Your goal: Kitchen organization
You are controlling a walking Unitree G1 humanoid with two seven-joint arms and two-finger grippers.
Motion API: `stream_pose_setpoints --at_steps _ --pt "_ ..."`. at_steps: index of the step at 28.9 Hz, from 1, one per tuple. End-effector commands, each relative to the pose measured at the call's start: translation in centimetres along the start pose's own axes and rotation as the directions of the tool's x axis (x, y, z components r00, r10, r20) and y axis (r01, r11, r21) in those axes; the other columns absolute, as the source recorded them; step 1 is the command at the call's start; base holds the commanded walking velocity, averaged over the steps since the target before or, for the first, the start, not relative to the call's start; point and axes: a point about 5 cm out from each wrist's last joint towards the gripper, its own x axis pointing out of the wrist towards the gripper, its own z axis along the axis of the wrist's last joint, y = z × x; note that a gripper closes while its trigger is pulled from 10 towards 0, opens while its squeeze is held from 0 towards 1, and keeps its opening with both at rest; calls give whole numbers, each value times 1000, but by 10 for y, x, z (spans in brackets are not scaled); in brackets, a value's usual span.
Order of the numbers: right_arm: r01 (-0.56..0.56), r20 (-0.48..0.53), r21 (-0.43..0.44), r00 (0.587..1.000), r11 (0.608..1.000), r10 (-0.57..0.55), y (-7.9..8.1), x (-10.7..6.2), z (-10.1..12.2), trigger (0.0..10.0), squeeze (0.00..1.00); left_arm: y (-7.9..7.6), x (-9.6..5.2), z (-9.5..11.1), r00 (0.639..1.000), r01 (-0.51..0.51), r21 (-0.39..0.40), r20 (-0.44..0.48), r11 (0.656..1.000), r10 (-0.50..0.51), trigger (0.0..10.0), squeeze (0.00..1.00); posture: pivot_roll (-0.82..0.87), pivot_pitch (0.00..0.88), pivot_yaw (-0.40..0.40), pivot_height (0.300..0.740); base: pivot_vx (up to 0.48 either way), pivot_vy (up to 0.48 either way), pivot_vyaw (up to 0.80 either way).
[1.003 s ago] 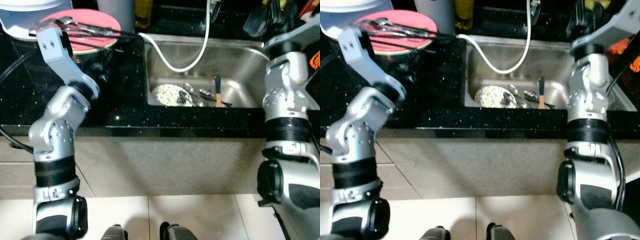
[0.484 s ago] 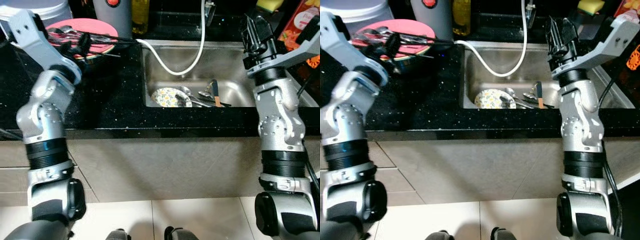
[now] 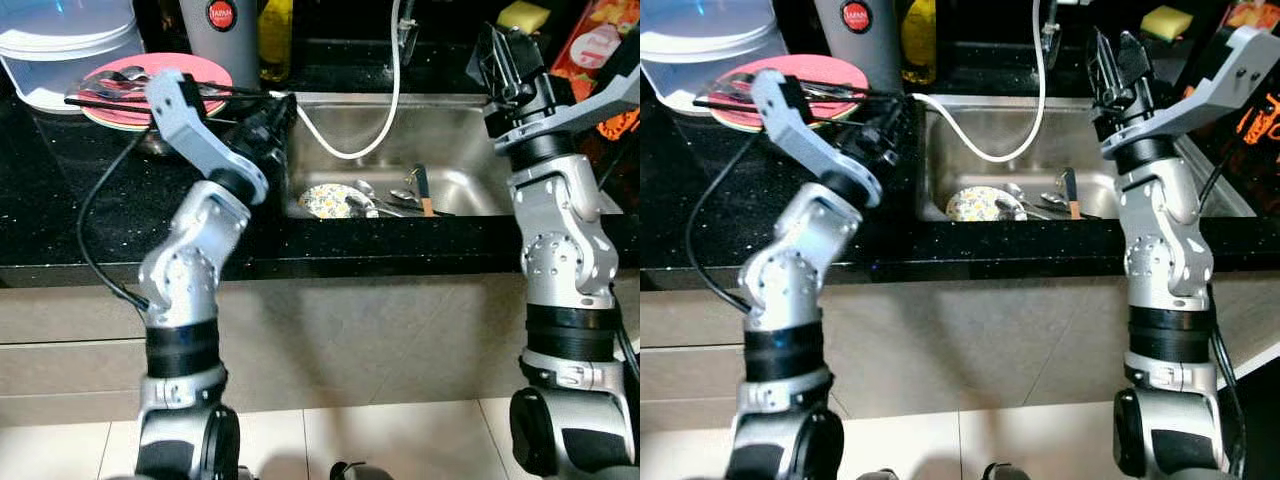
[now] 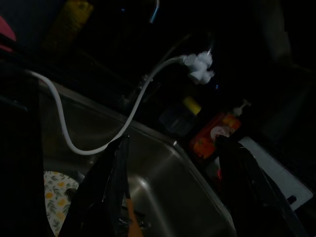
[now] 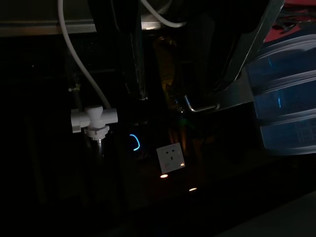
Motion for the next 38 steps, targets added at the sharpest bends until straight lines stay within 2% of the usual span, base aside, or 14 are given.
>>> stream_pose_setpoints --at_steps 1,2,6,7,8,10,12,16,22,26,34,35,37,38 --pt "7 0 1 1000 1000 -7 -1 -2 2 10000 0 -1 -4 -1 999 -17 -59 33 998 19 10000 0 84 42 -46 740 0 0 0" --pt "6 -4 3 1000 1000 -6 -1 -2 1 10000 0 8 -10 -2 996 -63 -128 58 990 71 10000 0 84 42 -46 740 0 0 0" --pt "3 -10 7 1000 1000 -3 -1 -1 0 10000 0 23 -14 1 983 -129 -226 102 966 156 10000 0 87 43 -61 740 0 0 0" --pt "3 -10 7 1000 1000 -3 -1 -1 0 10000 0 23 -14 1 983 -129 -226 102 966 156 10000 0 87 43 -61 740 0 0 0" --pt "-5 -16 11 1000 1000 5 1 1 -1 10000 0 32 -12 6 972 -144 -308 133 940 193 10000 0 90 42 -72 740 0 0 0" --pt "-9 -20 15 1000 1000 9 2 2 -2 10000 0 35 -11 9 968 -144 -341 146 929 203 10000 0 90 42 -72 740 0 0 0" --pt "-18 -23 20 1000 1000 18 4 4 -2 10000 0 43 -3 17 959 -155 -393 161 906 233 10000 0 92 40 -83 740 0 0 0" --pt "-25 -23 24 999 999 25 7 6 -3 10000 0 51 5 24 951 -173 -437 160 883 265 10000 0 88 41 -82 740 0 0 0" --pt "-23 -22 22 999 1000 23 8 5 -2 10000 0 58 25 33 954 -197 -415 127 888 271 10000 0 76 44 -76 740 0 0 0" --pt "-9 -14 14 1000 1000 9 6 3 1 10000 0 53 36 32 968 -174 -408 94 896 231 10000 0 62 44 -58 740 0 0 0" --pt "-2 -6 9 1000 1000 2 6 1 3 10000 0 55 39 29 969 -181 -428 78 886 236 10000 0 54 44 -49 740 0 0 0" --pt "1 -4 7 1000 1000 -1 5 1 4 10000 0 57 41 28 968 -185 -431 75 883 239 9569 0 54 43 -49 740 0 0 0" --pt "2 -4 6 1000 1000 -2 5 1 4 10000 0 58 42 28 968 -186 -431 74 883 240 9569 0 55 42 -50 740 0 0 0" --pt "1 -4 7 1000 1000 -1 5 1 3 10000 0 58 44 30 968 -181 -425 81 887 236 0 0 56 42 -51 740 0 0 0"
